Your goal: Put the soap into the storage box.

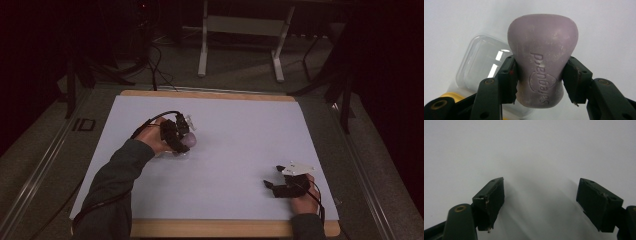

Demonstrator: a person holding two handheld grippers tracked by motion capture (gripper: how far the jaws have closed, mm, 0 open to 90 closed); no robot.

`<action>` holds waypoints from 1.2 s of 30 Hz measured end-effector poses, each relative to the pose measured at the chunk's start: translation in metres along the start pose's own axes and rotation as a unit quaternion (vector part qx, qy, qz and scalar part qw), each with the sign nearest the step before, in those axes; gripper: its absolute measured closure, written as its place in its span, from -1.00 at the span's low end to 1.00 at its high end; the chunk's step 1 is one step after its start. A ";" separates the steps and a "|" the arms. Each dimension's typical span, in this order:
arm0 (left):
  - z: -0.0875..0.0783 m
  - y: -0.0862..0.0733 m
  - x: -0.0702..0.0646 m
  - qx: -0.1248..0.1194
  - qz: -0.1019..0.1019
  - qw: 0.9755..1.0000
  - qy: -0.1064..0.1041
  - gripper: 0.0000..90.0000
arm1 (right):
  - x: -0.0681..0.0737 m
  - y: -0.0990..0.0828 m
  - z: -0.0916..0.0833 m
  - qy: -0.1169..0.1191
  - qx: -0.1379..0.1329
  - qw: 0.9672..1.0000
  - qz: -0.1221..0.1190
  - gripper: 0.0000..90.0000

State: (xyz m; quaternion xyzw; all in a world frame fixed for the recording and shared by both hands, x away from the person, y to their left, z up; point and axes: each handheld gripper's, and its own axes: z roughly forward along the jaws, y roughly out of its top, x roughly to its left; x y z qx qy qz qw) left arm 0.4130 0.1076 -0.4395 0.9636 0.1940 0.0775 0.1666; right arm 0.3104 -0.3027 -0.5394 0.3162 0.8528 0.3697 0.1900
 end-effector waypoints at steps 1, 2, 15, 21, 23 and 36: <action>0.000 -0.001 0.001 0.000 0.001 1.000 0.000 0.11 | 0.000 0.000 0.000 0.000 0.000 1.000 0.000 -0.51; -0.001 -0.001 0.001 0.000 -0.002 1.000 0.000 0.11 | 0.000 0.000 0.000 0.000 0.000 1.000 0.000 -0.51; -0.004 -0.005 0.006 0.001 -0.011 1.000 0.002 0.11 | 0.000 0.000 0.000 0.001 0.001 1.000 0.002 -0.51; -0.009 -0.007 0.010 -0.003 -0.018 1.000 0.003 0.11 | 0.000 0.000 0.000 0.002 0.001 1.000 0.003 -0.51; -0.011 -0.008 0.011 -0.004 -0.018 1.000 0.004 0.11 | 0.000 0.000 0.000 0.002 0.001 1.000 0.003 -0.51; -0.021 -0.014 0.019 -0.008 -0.031 0.999 0.013 0.11 | -0.001 0.000 0.000 0.003 0.002 1.000 0.003 -0.51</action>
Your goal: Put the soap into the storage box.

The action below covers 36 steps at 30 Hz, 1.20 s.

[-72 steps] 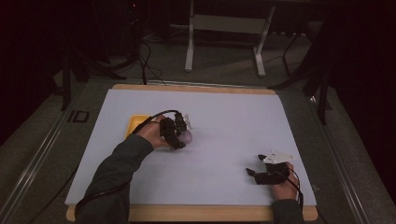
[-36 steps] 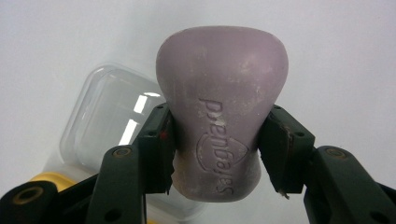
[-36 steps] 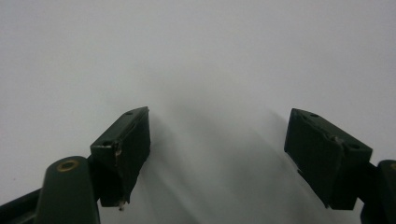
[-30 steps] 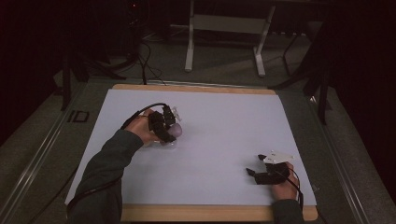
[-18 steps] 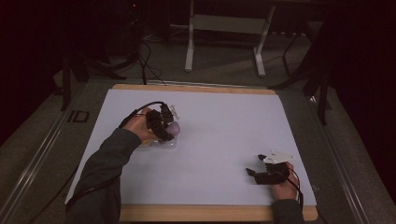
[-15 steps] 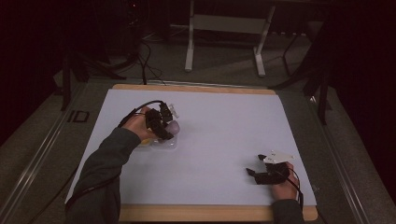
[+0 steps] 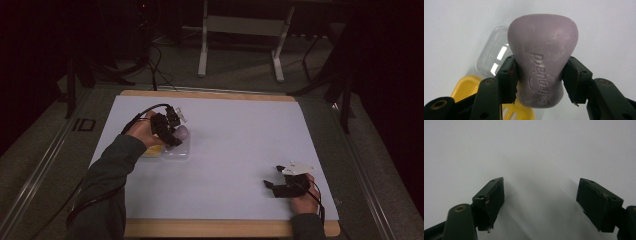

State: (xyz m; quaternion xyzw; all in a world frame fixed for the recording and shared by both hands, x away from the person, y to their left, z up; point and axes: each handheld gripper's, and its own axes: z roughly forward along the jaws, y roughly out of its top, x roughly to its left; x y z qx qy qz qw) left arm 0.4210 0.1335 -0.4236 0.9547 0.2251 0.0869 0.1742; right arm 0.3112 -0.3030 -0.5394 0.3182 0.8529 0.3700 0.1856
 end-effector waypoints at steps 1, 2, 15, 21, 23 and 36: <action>0.000 0.000 0.000 0.000 0.000 1.000 0.000 0.11 | 0.000 0.000 0.000 0.000 0.000 1.000 0.000 -0.51; -0.001 -0.001 0.002 -0.001 -0.004 1.000 0.000 0.11 | 0.000 0.000 0.000 0.000 0.000 1.000 0.000 -0.51; -0.005 -0.010 0.014 -0.005 -0.036 0.999 0.005 0.11 | 0.000 0.000 0.000 0.000 0.000 1.000 0.000 -0.51; -0.007 -0.018 0.020 -0.003 -0.049 0.999 0.009 0.11 | 0.000 0.000 0.000 0.000 0.000 1.000 0.000 -0.51; -0.008 -0.020 0.022 -0.002 -0.051 0.999 0.011 0.11 | 0.000 0.000 0.000 0.000 0.000 1.000 0.000 -0.51; -0.007 -0.033 0.033 0.001 -0.078 0.997 0.017 0.11 | 0.000 0.000 0.000 0.000 0.000 1.000 0.000 -0.51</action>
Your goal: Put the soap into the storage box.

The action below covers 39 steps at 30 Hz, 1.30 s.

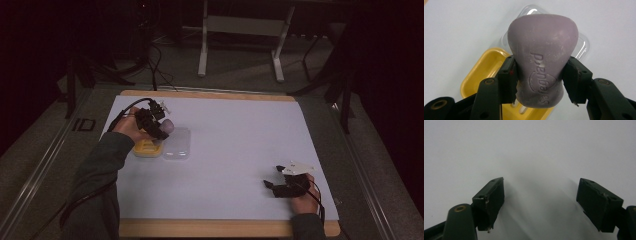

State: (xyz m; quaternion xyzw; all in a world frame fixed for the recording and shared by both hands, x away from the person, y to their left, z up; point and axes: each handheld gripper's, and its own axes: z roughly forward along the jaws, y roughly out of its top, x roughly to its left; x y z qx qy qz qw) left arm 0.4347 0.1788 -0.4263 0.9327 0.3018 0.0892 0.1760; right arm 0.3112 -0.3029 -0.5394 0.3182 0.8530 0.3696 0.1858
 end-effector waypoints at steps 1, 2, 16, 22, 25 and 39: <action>0.000 -0.001 0.001 0.000 -0.001 1.000 0.000 0.11 | 0.000 0.000 0.000 0.000 0.000 1.000 0.000 -0.51; 0.000 -0.002 0.002 0.000 -0.003 1.000 0.000 0.11 | 0.000 0.000 0.000 0.000 0.000 1.000 0.000 -0.51; 0.004 -0.009 0.011 0.010 -0.044 0.999 0.023 0.11 | 0.000 0.000 0.000 -0.001 0.000 1.000 0.000 -0.51; 0.006 -0.011 0.014 0.011 -0.061 0.998 0.029 0.11 | 0.000 0.000 0.000 -0.001 0.000 1.000 0.000 -0.51; 0.008 -0.011 0.016 0.011 -0.074 0.997 0.032 0.11 | 0.000 0.000 0.000 -0.001 0.000 1.000 0.000 -0.51; 0.022 -0.023 0.027 0.041 -0.135 0.990 0.027 0.10 | 0.001 0.000 0.000 -0.001 0.000 1.000 -0.001 -0.51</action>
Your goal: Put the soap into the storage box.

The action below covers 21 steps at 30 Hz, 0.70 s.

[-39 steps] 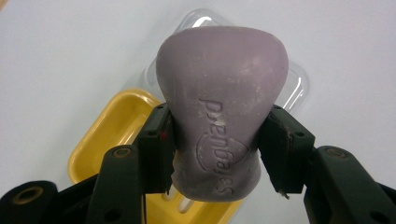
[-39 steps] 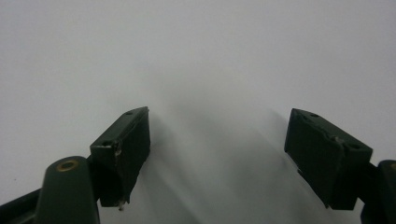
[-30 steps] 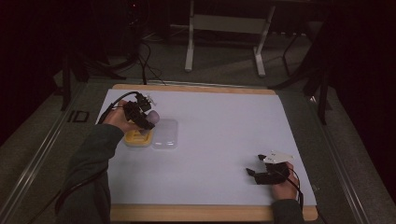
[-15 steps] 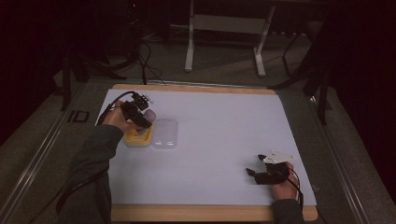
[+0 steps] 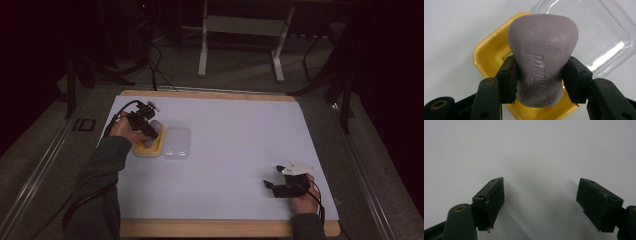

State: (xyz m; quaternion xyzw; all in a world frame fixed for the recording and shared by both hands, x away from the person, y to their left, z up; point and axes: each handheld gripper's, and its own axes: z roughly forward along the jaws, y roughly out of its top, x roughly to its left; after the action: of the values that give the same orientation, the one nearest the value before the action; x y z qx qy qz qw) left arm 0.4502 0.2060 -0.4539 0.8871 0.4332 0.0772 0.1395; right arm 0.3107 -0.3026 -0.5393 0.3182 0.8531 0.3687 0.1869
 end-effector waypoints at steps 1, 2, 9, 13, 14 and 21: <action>0.001 -0.001 0.001 0.004 -0.002 1.000 0.000 0.10 | 0.000 0.000 0.000 0.000 0.000 1.000 0.000 -0.51; 0.002 -0.001 0.001 0.008 -0.007 1.000 -0.001 0.10 | 0.000 0.000 0.000 0.000 0.000 1.000 0.000 -0.51; 0.019 -0.003 0.004 0.021 -0.018 1.000 -0.013 0.10 | 0.000 0.000 0.000 0.000 0.000 1.000 0.000 -0.51; 0.024 -0.007 0.008 0.018 -0.041 0.999 -0.021 -0.15 | 0.000 0.000 0.000 0.000 0.000 1.000 0.000 -0.51; 0.023 -0.008 0.009 0.013 -0.043 0.999 -0.021 -0.19 | 0.000 0.000 0.000 0.000 0.000 1.000 0.000 -0.51; 0.008 -0.014 0.013 -0.034 -0.052 0.998 -0.017 -0.28 | 0.000 0.000 0.000 0.000 0.000 1.000 0.000 -0.51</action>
State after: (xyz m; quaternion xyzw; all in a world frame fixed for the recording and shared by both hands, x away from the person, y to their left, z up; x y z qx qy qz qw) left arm 0.4497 0.2235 -0.4661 0.8592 0.4735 0.0696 0.1808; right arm 0.3106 -0.3024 -0.5393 0.3183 0.8530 0.3687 0.1871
